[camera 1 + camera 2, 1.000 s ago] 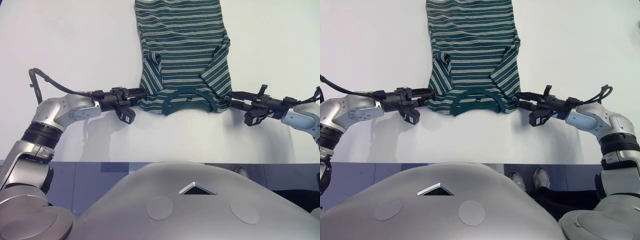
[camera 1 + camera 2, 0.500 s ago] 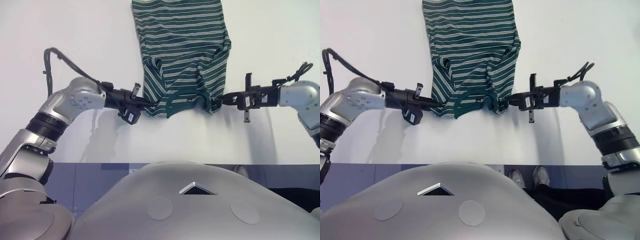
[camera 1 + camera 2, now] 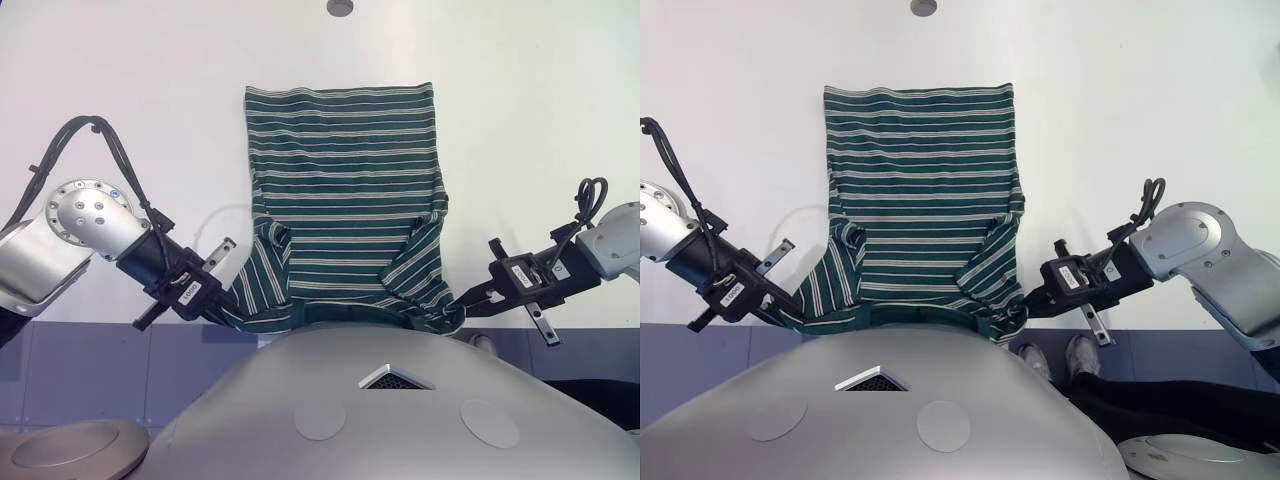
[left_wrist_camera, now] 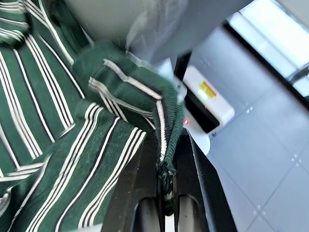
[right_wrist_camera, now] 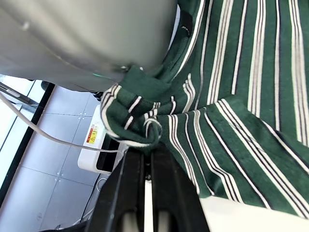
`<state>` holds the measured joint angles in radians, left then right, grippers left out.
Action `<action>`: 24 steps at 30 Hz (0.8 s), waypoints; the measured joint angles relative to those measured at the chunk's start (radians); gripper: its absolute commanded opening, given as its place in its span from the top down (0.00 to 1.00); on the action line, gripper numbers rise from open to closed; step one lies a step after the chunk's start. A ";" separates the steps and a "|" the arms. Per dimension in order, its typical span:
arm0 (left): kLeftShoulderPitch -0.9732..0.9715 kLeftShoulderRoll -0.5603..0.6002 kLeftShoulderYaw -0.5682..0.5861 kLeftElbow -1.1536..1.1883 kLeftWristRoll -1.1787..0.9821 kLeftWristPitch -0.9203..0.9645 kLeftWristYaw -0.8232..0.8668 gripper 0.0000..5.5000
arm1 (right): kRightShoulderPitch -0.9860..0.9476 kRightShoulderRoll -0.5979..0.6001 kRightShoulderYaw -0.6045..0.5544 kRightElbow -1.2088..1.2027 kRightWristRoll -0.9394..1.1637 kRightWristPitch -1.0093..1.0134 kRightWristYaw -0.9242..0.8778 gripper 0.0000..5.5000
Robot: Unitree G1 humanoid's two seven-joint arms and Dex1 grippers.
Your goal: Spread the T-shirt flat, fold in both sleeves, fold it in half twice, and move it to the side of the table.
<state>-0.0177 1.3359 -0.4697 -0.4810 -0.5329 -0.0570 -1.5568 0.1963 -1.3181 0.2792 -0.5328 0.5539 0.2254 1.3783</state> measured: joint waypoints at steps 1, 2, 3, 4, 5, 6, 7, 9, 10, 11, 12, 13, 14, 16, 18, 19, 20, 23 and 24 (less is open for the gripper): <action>-0.016 -0.010 0.021 -0.019 -0.052 0.066 0.011 0.99 | -0.024 0.022 -0.007 0.014 0.011 0.028 -0.006 1.00; -0.082 -0.055 0.037 -0.011 -0.099 0.155 0.015 0.99 | -0.080 0.057 -0.017 0.053 0.035 0.063 -0.004 1.00; -0.168 -0.109 0.042 0.022 -0.130 0.236 0.005 0.99 | -0.146 0.083 -0.030 0.106 0.041 0.098 0.007 1.00; -0.252 -0.165 0.037 0.083 -0.136 0.310 -0.010 0.99 | -0.205 0.102 -0.035 0.165 0.045 0.133 0.021 1.00; -0.315 -0.204 0.025 0.138 -0.136 0.359 -0.027 0.99 | -0.246 0.119 -0.035 0.212 0.047 0.158 0.038 1.00; -0.401 -0.258 0.001 0.223 -0.134 0.415 -0.043 0.99 | -0.307 0.149 -0.030 0.285 0.045 0.197 0.062 1.00; -0.472 -0.305 -0.022 0.302 -0.132 0.454 -0.051 0.99 | -0.366 0.186 -0.023 0.358 0.041 0.228 0.075 1.00; -0.617 -0.421 -0.047 0.522 -0.120 0.512 -0.054 0.99 | -0.500 0.298 -0.019 0.542 0.033 0.299 0.067 1.00; -0.677 -0.477 -0.047 0.635 -0.107 0.532 -0.054 0.99 | -0.560 0.357 -0.023 0.628 0.032 0.322 0.047 1.00; -0.719 -0.527 -0.040 0.740 -0.092 0.547 -0.054 0.99 | -0.609 0.415 -0.031 0.703 0.028 0.340 0.025 1.00; -0.739 -0.557 -0.030 0.820 -0.084 0.557 -0.054 0.99 | -0.638 0.455 -0.038 0.766 0.022 0.342 0.004 1.00; -0.754 -0.586 -0.013 0.908 -0.070 0.562 -0.053 0.99 | -0.670 0.503 -0.049 0.841 0.002 0.341 -0.023 1.00; -0.765 -0.612 0.003 0.992 -0.044 0.563 -0.051 0.99 | -0.699 0.551 -0.060 0.916 -0.012 0.335 -0.053 1.00; -0.773 -0.652 0.037 1.122 0.008 0.527 -0.030 0.99 | -0.746 0.628 -0.078 1.047 -0.068 0.269 -0.122 1.00; -0.776 -0.690 0.078 1.230 0.061 0.464 0.028 0.99 | -0.788 0.696 -0.080 1.192 -0.163 0.156 -0.223 1.00; -0.777 -0.703 0.092 1.265 0.084 0.436 0.052 0.99 | -0.797 0.720 -0.079 1.250 -0.202 0.108 -0.265 1.00; -0.778 -0.713 0.105 1.299 0.116 0.409 0.073 0.99 | -0.806 0.745 -0.079 1.313 -0.244 0.061 -0.307 1.00; -0.779 -0.734 0.129 1.374 0.202 0.342 0.130 0.99 | -0.831 0.800 -0.087 1.427 -0.313 -0.019 -0.385 1.00; -0.779 -0.742 0.133 1.396 0.231 0.319 0.154 0.99 | -0.842 0.814 -0.093 1.446 -0.325 -0.032 -0.402 1.00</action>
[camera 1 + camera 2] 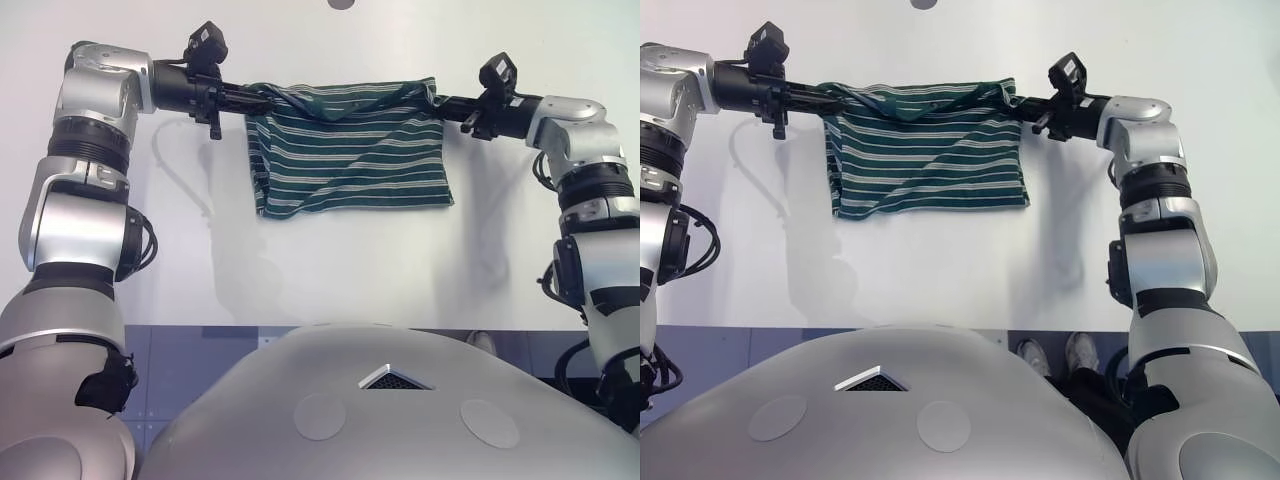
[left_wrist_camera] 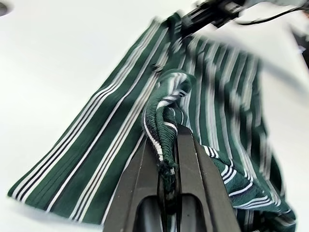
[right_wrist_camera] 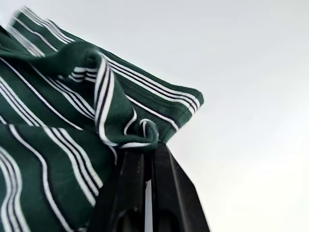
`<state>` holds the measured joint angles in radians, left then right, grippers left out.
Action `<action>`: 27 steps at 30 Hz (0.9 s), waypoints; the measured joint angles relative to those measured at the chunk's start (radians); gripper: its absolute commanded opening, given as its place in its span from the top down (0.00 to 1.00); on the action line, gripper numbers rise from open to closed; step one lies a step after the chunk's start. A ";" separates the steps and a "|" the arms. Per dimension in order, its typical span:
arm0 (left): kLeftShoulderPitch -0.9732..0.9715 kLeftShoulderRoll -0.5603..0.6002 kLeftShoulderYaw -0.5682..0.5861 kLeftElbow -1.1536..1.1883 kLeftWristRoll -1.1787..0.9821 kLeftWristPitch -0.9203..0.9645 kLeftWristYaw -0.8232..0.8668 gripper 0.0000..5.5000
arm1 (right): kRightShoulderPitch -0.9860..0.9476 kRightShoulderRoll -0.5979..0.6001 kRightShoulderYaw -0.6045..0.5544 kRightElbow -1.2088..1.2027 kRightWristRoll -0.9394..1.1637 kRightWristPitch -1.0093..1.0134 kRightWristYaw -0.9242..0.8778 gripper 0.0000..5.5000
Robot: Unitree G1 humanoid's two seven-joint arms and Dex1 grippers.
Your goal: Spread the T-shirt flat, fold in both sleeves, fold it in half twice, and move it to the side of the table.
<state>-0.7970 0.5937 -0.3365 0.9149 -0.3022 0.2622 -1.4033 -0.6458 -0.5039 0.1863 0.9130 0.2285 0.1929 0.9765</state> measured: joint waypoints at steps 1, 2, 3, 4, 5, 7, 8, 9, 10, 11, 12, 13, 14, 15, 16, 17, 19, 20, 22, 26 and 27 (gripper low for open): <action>0.000 -0.012 0.016 0.027 0.021 -0.023 0.034 0.99 | -0.017 0.022 -0.010 0.022 -0.011 -0.004 -0.029 1.00; 0.000 -0.022 0.030 0.039 0.031 -0.031 0.056 0.99 | -0.025 0.039 -0.020 0.033 -0.023 -0.007 -0.050 1.00; 0.000 -0.039 0.051 0.056 0.039 -0.038 0.084 0.99 | -0.032 0.064 -0.036 0.052 -0.025 -0.015 -0.075 1.00; 0.000 -0.050 0.066 0.064 0.041 -0.049 0.100 0.99 | -0.037 0.081 -0.053 0.063 -0.024 -0.017 -0.094 1.00; 0.000 -0.065 0.089 0.076 0.041 -0.056 0.125 0.99 | -0.048 0.102 -0.076 0.082 -0.022 -0.016 -0.116 1.00; -0.001 -0.082 0.128 0.106 0.042 -0.059 0.156 0.99 | -0.055 0.125 -0.115 0.103 -0.018 -0.010 -0.137 1.00; -0.003 -0.087 0.147 0.117 0.042 -0.059 0.172 0.99 | -0.059 0.132 -0.132 0.117 -0.017 -0.008 -0.145 1.00; -0.006 -0.091 0.165 0.130 0.042 -0.060 0.193 0.99 | -0.066 0.142 -0.146 0.135 -0.017 -0.008 -0.169 1.00; -0.009 -0.094 0.182 0.147 0.049 -0.066 0.214 0.99 | -0.076 0.157 -0.161 0.150 -0.020 -0.008 -0.201 1.00; -0.015 -0.096 0.191 0.161 0.062 -0.073 0.231 0.99 | -0.089 0.170 -0.173 0.168 -0.023 -0.008 -0.228 1.00; -0.018 -0.095 0.201 0.175 0.072 -0.076 0.245 1.00 | -0.095 0.177 -0.183 0.178 -0.027 -0.009 -0.252 0.94; -0.019 -0.095 0.203 0.184 0.083 -0.078 0.253 1.00 | -0.100 0.183 -0.192 0.187 -0.029 -0.012 -0.268 0.90; -0.019 -0.095 0.204 0.189 0.100 -0.081 0.257 1.00 | -0.105 0.188 -0.206 0.199 -0.030 -0.013 -0.287 0.88; -0.019 -0.094 0.203 0.198 0.119 -0.088 0.255 1.00 | -0.109 0.193 -0.220 0.210 -0.031 -0.013 -0.299 0.86; -0.019 -0.093 0.200 0.205 0.140 -0.093 0.249 1.00 | -0.113 0.198 -0.228 0.216 -0.031 -0.012 -0.307 0.81; -0.019 -0.091 0.192 0.211 0.165 -0.101 0.266 0.94 | -0.118 0.202 -0.237 0.221 -0.031 -0.006 -0.316 0.78; -0.018 -0.091 0.184 0.228 0.205 -0.117 0.326 0.88 | -0.130 0.208 -0.255 0.237 -0.032 0.004 -0.334 0.70; -0.018 -0.092 0.188 0.236 0.219 -0.120 0.364 0.85 | -0.136 0.211 -0.263 0.242 -0.032 0.012 -0.338 0.68; -0.019 -0.099 0.215 0.262 0.227 -0.118 0.449 0.77 | -0.145 0.216 -0.288 0.248 -0.028 0.029 -0.368 0.62; -0.049 -0.120 0.301 0.290 0.210 -0.069 0.589 0.77 | -0.157 0.228 -0.355 0.263 0.003 0.039 -0.476 0.62; -0.056 -0.122 0.324 0.289 0.193 -0.058 0.606 0.77 | -0.157 0.233 -0.378 0.264 0.011 0.038 -0.490 0.62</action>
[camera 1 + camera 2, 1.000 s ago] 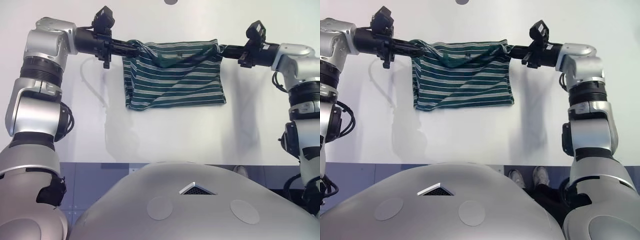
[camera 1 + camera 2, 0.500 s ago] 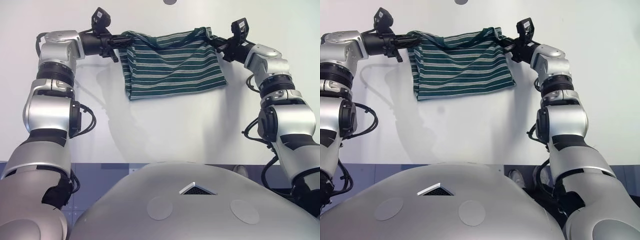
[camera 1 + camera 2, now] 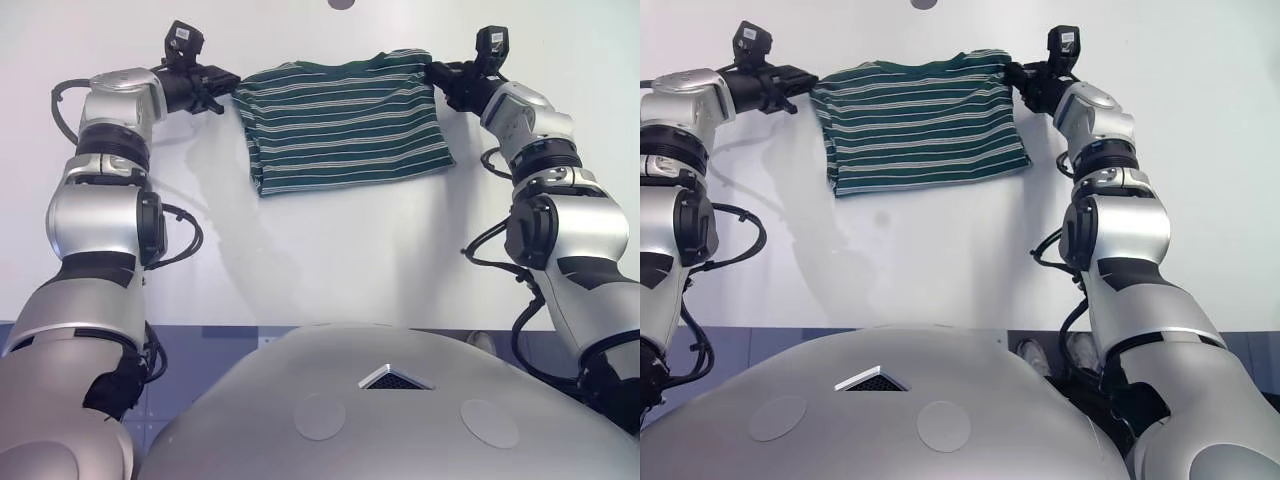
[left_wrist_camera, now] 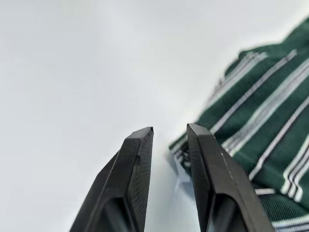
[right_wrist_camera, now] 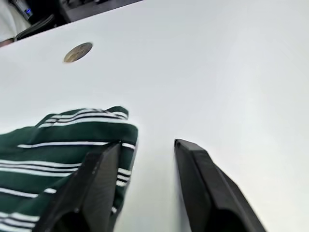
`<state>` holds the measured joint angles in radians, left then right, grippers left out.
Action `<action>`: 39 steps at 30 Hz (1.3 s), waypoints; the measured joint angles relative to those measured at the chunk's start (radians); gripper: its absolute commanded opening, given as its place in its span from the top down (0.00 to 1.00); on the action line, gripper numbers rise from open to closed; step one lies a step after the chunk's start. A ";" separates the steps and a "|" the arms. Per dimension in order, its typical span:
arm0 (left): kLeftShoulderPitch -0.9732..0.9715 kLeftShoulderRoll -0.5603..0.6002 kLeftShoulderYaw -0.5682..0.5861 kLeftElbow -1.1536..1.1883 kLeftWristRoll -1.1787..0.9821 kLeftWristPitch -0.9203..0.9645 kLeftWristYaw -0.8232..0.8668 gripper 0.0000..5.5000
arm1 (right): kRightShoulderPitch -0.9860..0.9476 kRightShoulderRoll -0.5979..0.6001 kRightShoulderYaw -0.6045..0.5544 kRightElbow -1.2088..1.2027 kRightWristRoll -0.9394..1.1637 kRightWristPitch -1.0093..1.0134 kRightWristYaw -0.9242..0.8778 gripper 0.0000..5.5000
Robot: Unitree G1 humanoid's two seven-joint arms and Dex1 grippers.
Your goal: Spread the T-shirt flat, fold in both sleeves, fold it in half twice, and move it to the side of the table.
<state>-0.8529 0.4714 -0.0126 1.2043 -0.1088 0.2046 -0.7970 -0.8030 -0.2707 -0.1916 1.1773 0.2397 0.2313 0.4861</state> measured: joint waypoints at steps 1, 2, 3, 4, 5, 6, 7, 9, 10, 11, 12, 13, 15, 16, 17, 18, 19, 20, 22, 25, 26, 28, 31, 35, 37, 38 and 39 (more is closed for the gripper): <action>-0.004 -0.001 0.021 -0.008 -0.006 0.009 0.016 0.77 | 0.001 0.005 -0.022 0.000 0.014 0.000 -0.005 0.62; -0.005 -0.002 0.037 -0.023 -0.013 0.013 0.030 0.77 | 0.002 0.008 -0.042 -0.002 0.033 -0.001 -0.018 0.62; -0.005 -0.003 0.068 -0.059 -0.035 0.022 0.055 0.77 | 0.007 0.010 -0.070 -0.016 0.047 -0.010 -0.038 0.62; -0.005 -0.003 0.100 -0.099 -0.056 0.029 0.078 0.77 | 0.013 0.009 -0.091 -0.038 0.069 -0.020 -0.048 0.62; 0.003 -0.006 0.134 -0.158 -0.086 0.033 0.105 0.77 | 0.024 0.011 -0.107 -0.079 0.078 -0.031 -0.060 0.62; 0.020 -0.010 0.170 -0.238 -0.117 0.038 0.133 0.77 | 0.043 0.015 -0.109 -0.144 0.077 -0.048 -0.068 0.62; 0.050 -0.020 0.218 -0.356 -0.160 0.037 0.172 0.77 | 0.084 0.018 -0.084 -0.260 0.061 -0.085 -0.083 0.62; 0.117 -0.053 0.294 -0.568 -0.238 0.037 0.229 0.77 | 0.181 0.041 -0.014 -0.524 0.022 -0.095 -0.101 0.62; 0.142 -0.072 0.315 -0.639 -0.263 0.036 0.249 0.77 | 0.217 0.054 0.021 -0.616 0.001 -0.086 -0.113 0.62; 0.168 -0.097 0.335 -0.715 -0.295 0.035 0.274 0.77 | 0.259 0.074 0.069 -0.720 -0.023 -0.067 -0.129 0.62; 0.192 -0.126 0.353 -0.787 -0.326 0.032 0.305 0.77 | 0.300 0.100 0.127 -0.817 -0.056 -0.035 -0.153 0.62; 0.215 -0.165 0.375 -0.874 -0.363 0.027 0.344 0.77 | 0.348 0.134 0.206 -0.927 -0.097 0.010 -0.179 0.62; 0.225 -0.246 0.416 -1.031 -0.414 -0.013 0.438 0.77 | 0.419 0.210 0.422 -1.072 -0.204 0.101 -0.214 0.62; 0.221 -0.282 0.430 -1.102 -0.434 -0.047 0.489 0.77 | 0.438 0.253 0.571 -1.084 -0.273 0.148 -0.211 0.62; 0.211 -0.303 0.432 -1.144 -0.437 -0.070 0.523 0.77 | 0.447 0.278 0.680 -1.064 -0.321 0.178 -0.193 0.62; 0.204 -0.306 0.428 -1.169 -0.436 -0.082 0.535 0.77 | 0.447 0.304 0.731 -1.018 -0.334 0.188 -0.183 0.62; 0.197 -0.306 0.417 -1.195 -0.432 -0.093 0.541 0.77 | 0.438 0.328 0.768 -0.947 -0.362 0.199 -0.172 0.62; 0.199 -0.306 0.411 -1.204 -0.430 -0.103 0.544 0.77 | 0.422 0.331 0.787 -0.892 -0.371 0.207 -0.163 0.62; 0.202 -0.310 0.395 -1.206 -0.429 -0.109 0.546 0.77 | 0.362 0.338 0.816 -0.830 -0.404 0.204 -0.128 0.62; 0.211 -0.313 0.389 -1.206 -0.428 -0.131 0.551 0.77 | 0.324 0.249 0.866 -0.855 -0.409 0.178 0.038 0.62; 0.214 -0.313 0.389 -1.206 -0.428 -0.135 0.554 0.77 | 0.323 0.218 0.873 -0.875 -0.407 0.162 0.079 0.62; 0.223 -0.314 0.388 -1.207 -0.428 -0.152 0.561 0.77 | 0.341 0.078 0.889 -0.967 -0.398 0.053 0.227 0.62; 0.242 -0.320 0.354 -1.208 -0.417 -0.152 0.559 0.77 | 0.453 -0.213 0.871 -1.163 -0.321 -0.177 0.457 0.62; 0.278 -0.300 0.227 -1.261 -0.369 -0.139 0.472 0.77 | 0.634 -0.462 0.825 -1.330 -0.269 -0.407 0.578 0.62; 0.364 -0.231 0.020 -1.321 -0.267 -0.126 0.309 0.77 | 0.711 -0.588 0.783 -1.347 -0.281 -0.591 0.581 0.62; 0.411 -0.187 -0.077 -1.335 -0.203 -0.147 0.229 0.77 | 0.732 -0.618 0.764 -1.339 -0.287 -0.650 0.571 0.62; 0.469 -0.112 -0.186 -1.339 -0.114 -0.198 0.130 0.77 | 0.741 -0.643 0.743 -1.315 -0.308 -0.721 0.549 0.62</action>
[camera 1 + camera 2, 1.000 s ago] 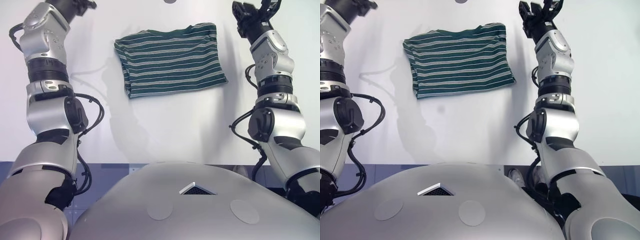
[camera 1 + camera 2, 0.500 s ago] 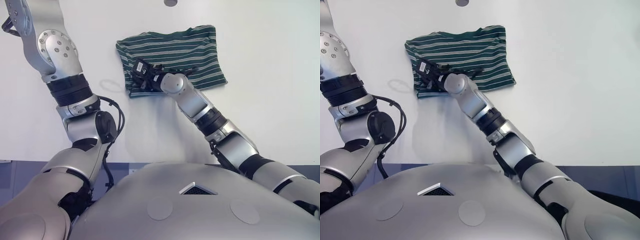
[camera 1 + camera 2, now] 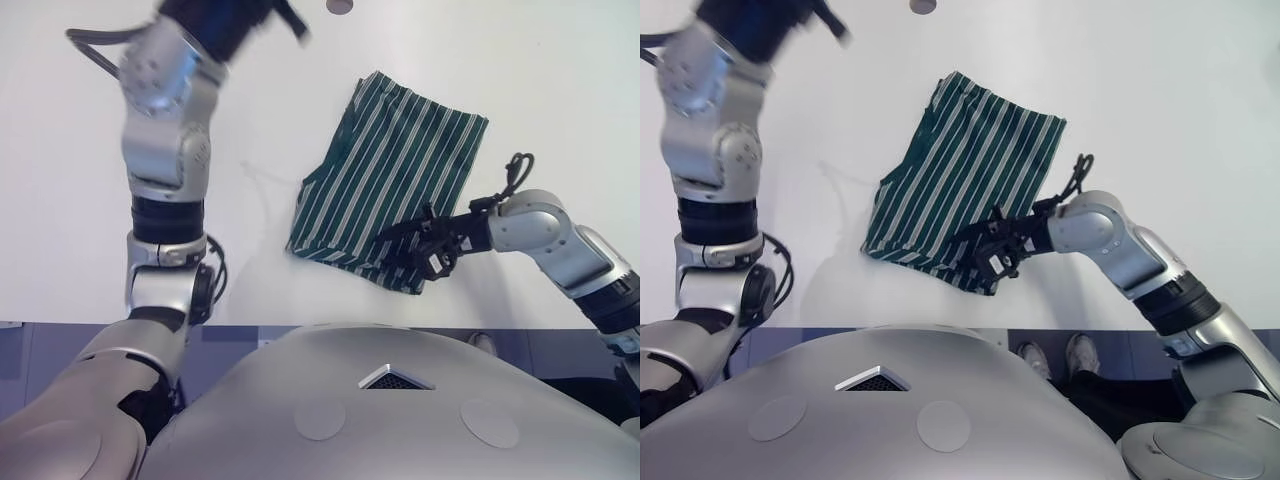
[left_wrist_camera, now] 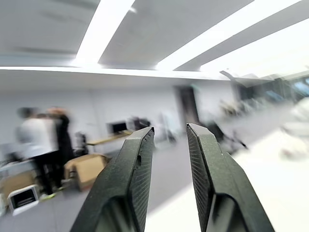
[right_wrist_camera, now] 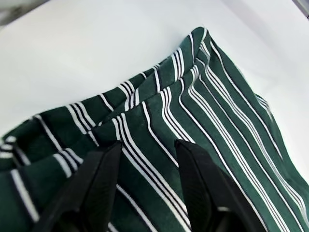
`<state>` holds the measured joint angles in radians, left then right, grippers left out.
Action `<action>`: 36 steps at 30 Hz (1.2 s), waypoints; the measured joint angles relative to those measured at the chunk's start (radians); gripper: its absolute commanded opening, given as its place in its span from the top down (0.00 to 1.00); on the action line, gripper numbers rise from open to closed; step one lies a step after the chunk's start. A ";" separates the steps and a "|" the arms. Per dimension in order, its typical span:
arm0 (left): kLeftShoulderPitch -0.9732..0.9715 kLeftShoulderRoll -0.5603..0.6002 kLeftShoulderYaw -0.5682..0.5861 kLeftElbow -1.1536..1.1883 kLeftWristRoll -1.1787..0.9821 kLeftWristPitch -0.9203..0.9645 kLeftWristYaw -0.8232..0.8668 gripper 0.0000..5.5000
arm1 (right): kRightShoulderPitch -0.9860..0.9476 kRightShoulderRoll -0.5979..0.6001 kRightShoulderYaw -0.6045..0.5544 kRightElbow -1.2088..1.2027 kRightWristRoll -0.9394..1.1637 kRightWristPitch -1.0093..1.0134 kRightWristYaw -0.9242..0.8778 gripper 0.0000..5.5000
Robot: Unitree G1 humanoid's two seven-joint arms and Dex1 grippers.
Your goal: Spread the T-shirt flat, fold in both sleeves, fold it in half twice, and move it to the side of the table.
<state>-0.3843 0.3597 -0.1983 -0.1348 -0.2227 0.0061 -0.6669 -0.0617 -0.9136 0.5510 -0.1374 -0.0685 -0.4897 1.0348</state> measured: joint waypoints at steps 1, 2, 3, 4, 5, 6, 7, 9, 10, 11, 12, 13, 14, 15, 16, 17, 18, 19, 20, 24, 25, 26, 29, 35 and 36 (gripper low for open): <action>0.046 0.065 -0.078 -0.001 0.078 -0.063 -0.078 0.77 | 0.001 -0.022 -0.018 0.024 -0.018 -0.056 -0.018 0.62; 0.103 0.136 -0.144 0.003 0.150 -0.138 -0.153 0.77 | 0.003 -0.045 -0.048 0.069 -0.037 -0.128 -0.043 0.62; 0.150 0.210 -0.186 0.010 0.204 -0.213 -0.216 0.77 | 0.004 -0.069 -0.079 0.118 -0.055 -0.204 -0.067 0.62; 0.179 0.266 -0.198 0.013 0.236 -0.281 -0.257 0.77 | 0.004 -0.084 -0.103 0.169 -0.076 -0.290 -0.094 0.62; 0.187 0.300 -0.198 0.015 0.246 -0.327 -0.277 0.77 | 0.002 -0.094 -0.124 0.203 -0.094 -0.352 -0.116 0.62; 0.196 0.337 -0.193 0.014 0.256 -0.400 -0.299 0.77 | 0.001 -0.096 -0.157 0.243 -0.096 -0.435 -0.149 0.62; 0.206 0.367 -0.184 0.015 0.261 -0.457 -0.308 0.77 | 0.001 -0.095 -0.195 0.257 -0.082 -0.496 -0.185 0.62; 0.219 0.423 -0.160 0.041 0.317 -0.606 -0.298 0.77 | 0.017 -0.091 -0.329 0.297 -0.005 -0.628 -0.293 0.62; 0.224 0.439 -0.152 0.060 0.351 -0.646 -0.285 0.77 | 0.027 -0.094 -0.369 0.328 -0.003 -0.665 -0.322 0.58; 0.245 0.455 -0.149 0.085 0.395 -0.696 -0.261 0.73 | 0.054 -0.104 -0.410 0.402 -0.008 -0.715 -0.350 0.54; 0.272 0.456 -0.153 0.099 0.433 -0.722 -0.249 0.70 | 0.091 -0.117 -0.429 0.477 -0.028 -0.753 -0.357 0.50; 0.293 0.456 -0.157 0.106 0.466 -0.745 -0.227 0.67 | 0.114 -0.129 -0.437 0.564 -0.083 -0.809 -0.369 0.47; 0.307 0.451 -0.169 0.121 0.502 -0.765 -0.210 0.63 | 0.135 -0.140 -0.452 0.648 -0.148 -0.861 -0.379 0.43; 0.325 0.443 -0.179 0.135 0.547 -0.783 -0.180 0.61 | 0.154 -0.144 -0.466 0.723 -0.209 -0.905 -0.392 0.41; 0.335 0.431 -0.185 0.146 0.595 -0.800 -0.145 0.57 | 0.168 -0.146 -0.473 0.776 -0.258 -0.939 -0.406 0.36; 0.338 0.405 -0.192 0.147 0.652 -0.823 -0.092 0.53 | 0.182 -0.145 -0.495 0.822 -0.295 -0.986 -0.442 0.33; 0.338 0.396 -0.196 0.148 0.674 -0.826 -0.072 0.50 | 0.183 -0.143 -0.508 0.836 -0.324 -1.005 -0.465 0.29; 0.337 0.387 -0.202 0.149 0.691 -0.836 -0.052 0.46 | 0.182 -0.136 -0.520 0.835 -0.352 -1.016 -0.489 0.26; 0.334 0.381 -0.210 0.151 0.699 -0.845 -0.035 0.43 | 0.181 -0.128 -0.527 0.828 -0.369 -1.021 -0.508 0.22; 0.291 0.348 -0.274 0.169 0.708 -0.893 -0.013 0.31 | 0.164 -0.020 -0.527 0.754 -0.451 -1.016 -0.596 0.14; 0.284 0.348 -0.280 0.174 0.708 -0.903 -0.006 0.28 | 0.162 -0.013 -0.523 0.743 -0.464 -1.015 -0.614 0.14; 0.272 0.346 -0.289 0.186 0.708 -0.914 0.004 0.27 | 0.157 -0.008 -0.516 0.718 -0.485 -1.007 -0.627 0.14; 0.236 0.324 -0.316 0.222 0.744 -0.939 0.037 0.27 | 0.155 0.036 -0.465 0.614 -0.488 -0.950 -0.632 0.14; 0.178 0.277 -0.369 0.316 0.804 -0.947 0.094 0.62 | 0.221 -0.003 -0.347 0.390 -0.422 -0.745 -0.577 0.40; 0.174 0.272 -0.372 0.323 0.807 -0.938 0.097 0.66 | 0.230 -0.015 -0.339 0.386 -0.402 -0.728 -0.570 0.44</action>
<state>-0.2104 0.6318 -0.5705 0.1882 0.5841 -0.9321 -0.5697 0.1683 -0.9290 0.2118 0.2485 -0.4703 -1.2182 0.4650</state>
